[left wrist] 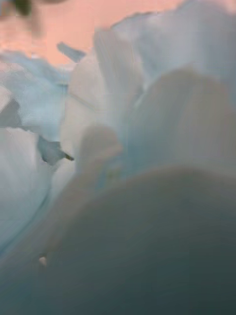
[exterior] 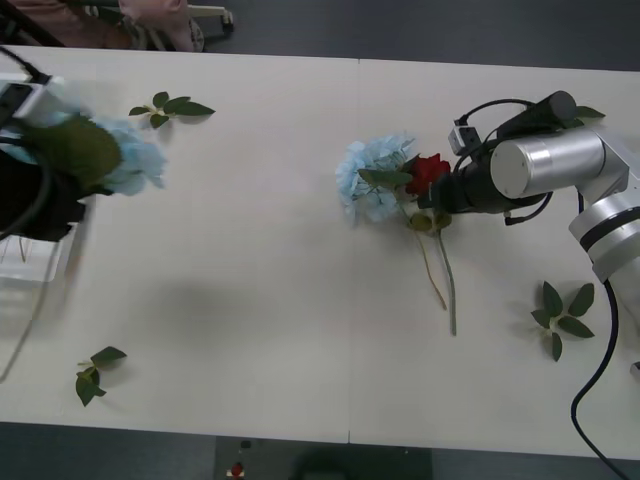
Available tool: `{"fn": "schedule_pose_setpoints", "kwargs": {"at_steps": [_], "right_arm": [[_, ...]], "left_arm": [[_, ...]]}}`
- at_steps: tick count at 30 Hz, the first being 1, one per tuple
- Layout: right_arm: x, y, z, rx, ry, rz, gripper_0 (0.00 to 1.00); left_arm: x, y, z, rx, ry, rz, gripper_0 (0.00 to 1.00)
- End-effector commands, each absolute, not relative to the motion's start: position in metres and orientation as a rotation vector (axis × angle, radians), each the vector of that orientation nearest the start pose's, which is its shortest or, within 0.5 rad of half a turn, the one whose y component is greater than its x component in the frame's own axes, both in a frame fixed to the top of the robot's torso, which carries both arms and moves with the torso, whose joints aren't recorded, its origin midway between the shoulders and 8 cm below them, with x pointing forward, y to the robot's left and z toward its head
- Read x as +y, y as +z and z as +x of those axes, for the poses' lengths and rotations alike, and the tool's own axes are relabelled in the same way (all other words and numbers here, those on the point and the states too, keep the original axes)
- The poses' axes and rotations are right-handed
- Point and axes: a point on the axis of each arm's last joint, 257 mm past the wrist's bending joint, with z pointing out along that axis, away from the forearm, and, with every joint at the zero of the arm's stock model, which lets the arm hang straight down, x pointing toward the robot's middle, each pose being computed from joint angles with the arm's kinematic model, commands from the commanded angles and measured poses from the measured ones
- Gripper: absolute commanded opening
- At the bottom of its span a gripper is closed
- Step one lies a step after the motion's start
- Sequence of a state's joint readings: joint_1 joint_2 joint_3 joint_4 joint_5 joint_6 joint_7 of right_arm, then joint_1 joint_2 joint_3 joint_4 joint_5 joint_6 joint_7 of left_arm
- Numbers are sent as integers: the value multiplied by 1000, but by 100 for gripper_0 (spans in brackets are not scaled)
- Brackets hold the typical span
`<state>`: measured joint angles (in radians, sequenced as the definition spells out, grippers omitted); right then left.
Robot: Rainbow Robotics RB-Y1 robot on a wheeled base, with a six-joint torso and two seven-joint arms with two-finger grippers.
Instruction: Put the red flowers into the right box and the blue flowers into the left box
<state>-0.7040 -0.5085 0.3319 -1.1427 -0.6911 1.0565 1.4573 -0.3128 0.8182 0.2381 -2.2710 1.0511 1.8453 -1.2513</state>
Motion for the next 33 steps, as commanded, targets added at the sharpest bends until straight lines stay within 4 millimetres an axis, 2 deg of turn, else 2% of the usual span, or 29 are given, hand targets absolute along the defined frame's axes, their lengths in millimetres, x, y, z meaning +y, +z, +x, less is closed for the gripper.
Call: {"fn": "schedule_pose_setpoints", "kwargs": {"at_steps": [1, 3, 4, 6, 7, 11, 16, 17, 18, 20, 21, 22, 25, 28, 30, 33], "right_arm": [[-196, -271, 607, 2470, 209, -200, 100], [-194, -273, 607, 2467, 198, -210, 100], [-193, -273, 607, 2467, 196, -212, 100], [-191, -276, 607, 2465, 185, -220, 100], [-190, -276, 607, 2464, 181, -221, 100], [-185, -279, 607, 2459, 172, -231, 100], [-181, -282, 607, 2460, 160, -235, 99], [-181, -283, 607, 2460, 155, -234, 93], [-181, -283, 608, 2459, 150, -235, 83], [-181, -284, 608, 2458, 139, -242, 52], [-181, -284, 608, 2458, 130, -246, 20], [-183, -284, 608, 2457, 122, -248, 12], [-183, -286, 608, 2454, 105, -257, 0], [-183, -285, 609, 2450, 104, -255, 0], [-183, -285, 609, 2451, 106, -255, 0], [-181, -284, 609, 2449, 113, -253, 0]], "left_arm": [[346, -119, 395, 2583, -100, 374, 0], [388, -121, 403, 2599, -97, 319, 0], [398, -121, 405, 2601, -97, 302, 0], [435, -122, 414, 2599, -95, 230, 0], [448, -123, 417, 2599, -95, 203, 0], [513, -126, 426, 2602, 14, 100, 0], [567, -130, 429, 2586, 98, 33, 0], [575, -131, 431, 2576, 107, 22, 0], [584, -131, 432, 2569, 125, 3, 0], [593, -132, 433, 2561, 142, -20, 1], [605, -131, 433, 2553, 183, -36, 3], [611, -128, 433, 2546, 214, -38, 5], [624, -125, 434, 2531, 279, -47, 18], [633, -121, 437, 2512, 326, -54, 32], [635, -120, 438, 2502, 337, -56, 45], [632, -120, 440, 2500, 326, -52, 57]]}}
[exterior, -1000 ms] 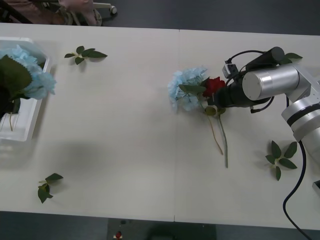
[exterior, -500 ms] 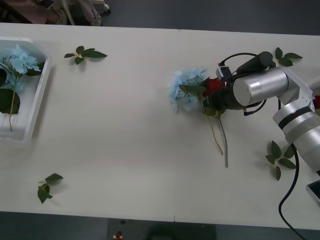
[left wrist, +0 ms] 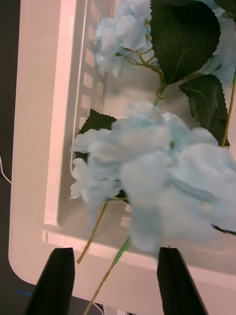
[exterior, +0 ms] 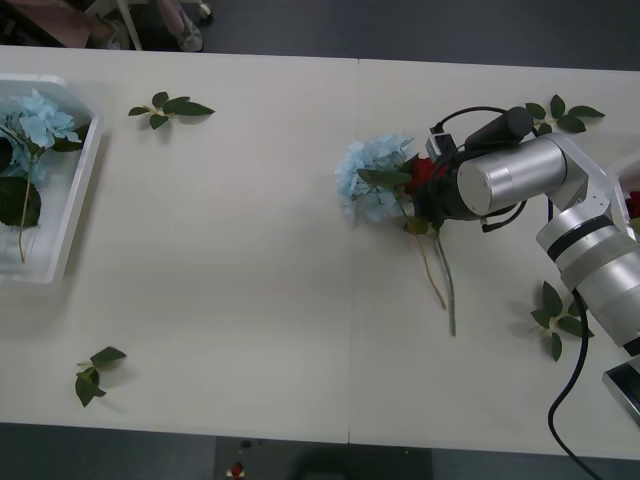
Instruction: Put the red flowers into the right box and the blue flowers into the left box
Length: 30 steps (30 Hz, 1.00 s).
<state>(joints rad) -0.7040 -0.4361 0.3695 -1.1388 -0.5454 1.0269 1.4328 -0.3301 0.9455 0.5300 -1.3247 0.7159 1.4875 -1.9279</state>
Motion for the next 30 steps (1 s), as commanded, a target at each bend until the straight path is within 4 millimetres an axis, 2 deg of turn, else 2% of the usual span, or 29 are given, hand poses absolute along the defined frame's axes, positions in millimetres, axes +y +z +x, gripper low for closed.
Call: {"fn": "schedule_pose_setpoints", "kwargs": {"at_steps": [1, 5, 7, 9, 12, 14, 15, 17, 18, 20, 21, 23, 24, 25, 27, 29, 30], "right_arm": [[-182, -283, 610, 2447, 111, -253, 0], [-190, -267, 613, 2439, 109, -253, 0], [-195, -250, 609, 2446, 134, -251, 0], [-201, -233, 604, 2460, 146, -248, 0], [-214, -205, 591, 2485, 153, -252, 0], [-227, -183, 581, 2503, 160, -244, 0], [-229, -178, 578, 2507, 163, -242, 0], [-247, -156, 569, 2521, 172, -216, 0], [-253, -150, 567, 2523, 173, -210, 0], [-277, -130, 559, 2529, 167, -164, 0], [-284, -125, 557, 2531, 164, -150, 0], [-311, -107, 550, 2537, 162, -87, 0], [-332, -95, 544, 2537, 162, -37, 0], [-340, -91, 541, 2537, 164, -14, 0], [-376, -76, 529, 2527, 158, 60, 0], [-399, -69, 523, 2512, 147, 87, 0], [-420, -67, 516, 2505, 121, 109, 0]], "left_arm": [[631, -119, 440, 2498, 321, -52, 59], [612, -113, 444, 2487, 218, -24, 77], [591, -104, 445, 2473, 146, 19, 91], [573, -93, 446, 2450, 93, 65, 100], [545, -80, 446, 2397, 18, 145, 100], [517, -71, 446, 2336, -27, 226, 100], [510, -69, 447, 2322, -30, 252, 100], [474, -70, 453, 2255, -56, 332, 100], [464, -74, 455, 2239, -64, 348, 100], [429, -84, 462, 2176, -96, 363, 100], [421, -87, 464, 2163, -106, 360, 100], [395, -99, 469, 2117, -122, 361, 100], [376, -109, 471, 2086, -136, 380, 100], [367, -113, 471, 2075, -148, 389, 100], [330, -127, 471, 2024, -217, 408, 100], [306, -135, 468, 1996, -264, 424, 100], [288, -138, 464, 1973, -295, 442, 100]]}}
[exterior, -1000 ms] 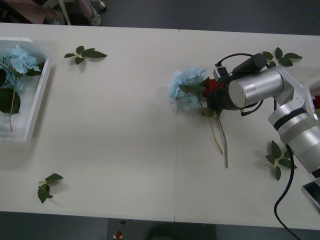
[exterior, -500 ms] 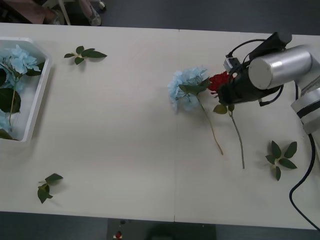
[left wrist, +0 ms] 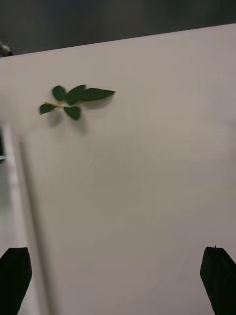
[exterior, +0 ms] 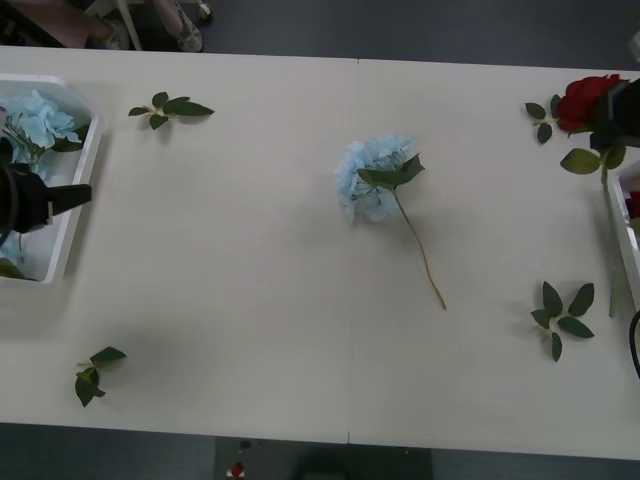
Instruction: Put the red flowers into the right box and the blue flowers into the left box
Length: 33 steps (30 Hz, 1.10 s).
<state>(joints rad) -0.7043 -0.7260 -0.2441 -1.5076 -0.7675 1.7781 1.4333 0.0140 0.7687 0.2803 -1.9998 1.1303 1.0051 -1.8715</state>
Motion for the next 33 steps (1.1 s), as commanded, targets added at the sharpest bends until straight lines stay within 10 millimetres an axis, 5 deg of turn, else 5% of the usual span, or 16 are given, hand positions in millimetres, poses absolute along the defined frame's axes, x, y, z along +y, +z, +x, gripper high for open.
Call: {"fn": "schedule_pose_setpoints", "kwargs": {"at_steps": [1, 12, 20, 25, 27, 28, 29, 33], "right_arm": [[-441, -66, 509, 2496, 87, 122, 0], [-585, -94, 464, 2485, -255, 120, 0], [-669, -142, 483, 2368, -396, 162, 0], [-688, -173, 492, 2344, -481, 151, 3], [-686, -180, 495, 2348, -490, 138, 39], [-684, -183, 496, 2353, -489, 129, 83], [-682, -183, 496, 2354, -486, 126, 99], [-677, -178, 502, 2343, -482, 103, 100]], "left_arm": [[269, -137, 460, 1944, -321, 467, 100], [138, -103, 409, 1842, -545, 817, 100], [85, -79, 389, 1757, -605, 1015, 100], [63, -74, 383, 1716, -612, 1098, 100], [58, -73, 379, 1705, -625, 1112, 100], [55, -71, 377, 1697, -634, 1124, 100], [53, -71, 377, 1693, -636, 1130, 100], [48, -67, 373, 1676, -659, 1136, 100]]}}
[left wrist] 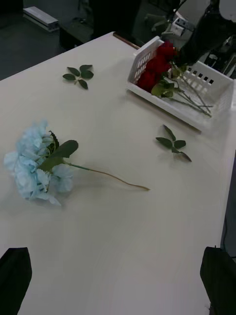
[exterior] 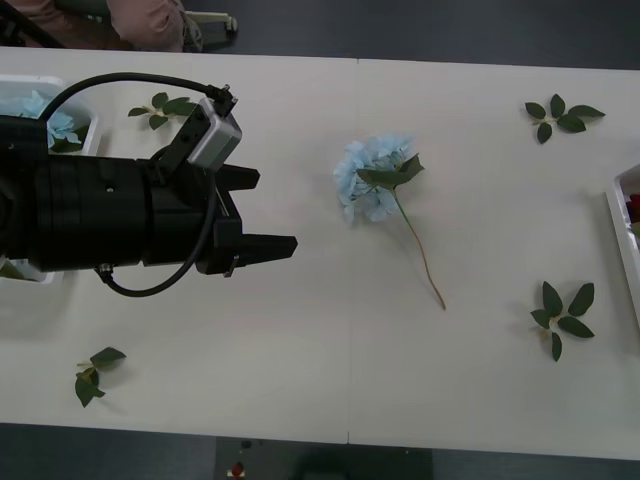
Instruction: Put the red flowers into the right box and the blue flowers into the left box
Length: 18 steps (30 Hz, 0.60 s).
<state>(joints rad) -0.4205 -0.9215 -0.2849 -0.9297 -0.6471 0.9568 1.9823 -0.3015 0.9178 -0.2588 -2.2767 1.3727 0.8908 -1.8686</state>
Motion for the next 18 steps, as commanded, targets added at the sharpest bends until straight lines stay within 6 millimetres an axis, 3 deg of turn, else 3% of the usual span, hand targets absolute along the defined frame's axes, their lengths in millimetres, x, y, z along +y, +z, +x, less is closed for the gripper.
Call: {"fn": "schedule_pose_setpoints", "kwargs": {"at_steps": [1, 5, 13, 18], "right_arm": [[-673, -175, 506, 2338, -479, 87, 100], [-651, -163, 516, 2354, -431, 37, 100], [-546, -119, 527, 2396, -131, -180, 100], [-477, -111, 527, 2405, 58, -354, 100]], "left_arm": [[47, -66, 373, 1670, -660, 1139, 100], [46, -66, 372, 1663, -659, 1145, 100], [46, -64, 373, 1651, -651, 1147, 100], [45, -63, 374, 1641, -645, 1151, 100]]}}
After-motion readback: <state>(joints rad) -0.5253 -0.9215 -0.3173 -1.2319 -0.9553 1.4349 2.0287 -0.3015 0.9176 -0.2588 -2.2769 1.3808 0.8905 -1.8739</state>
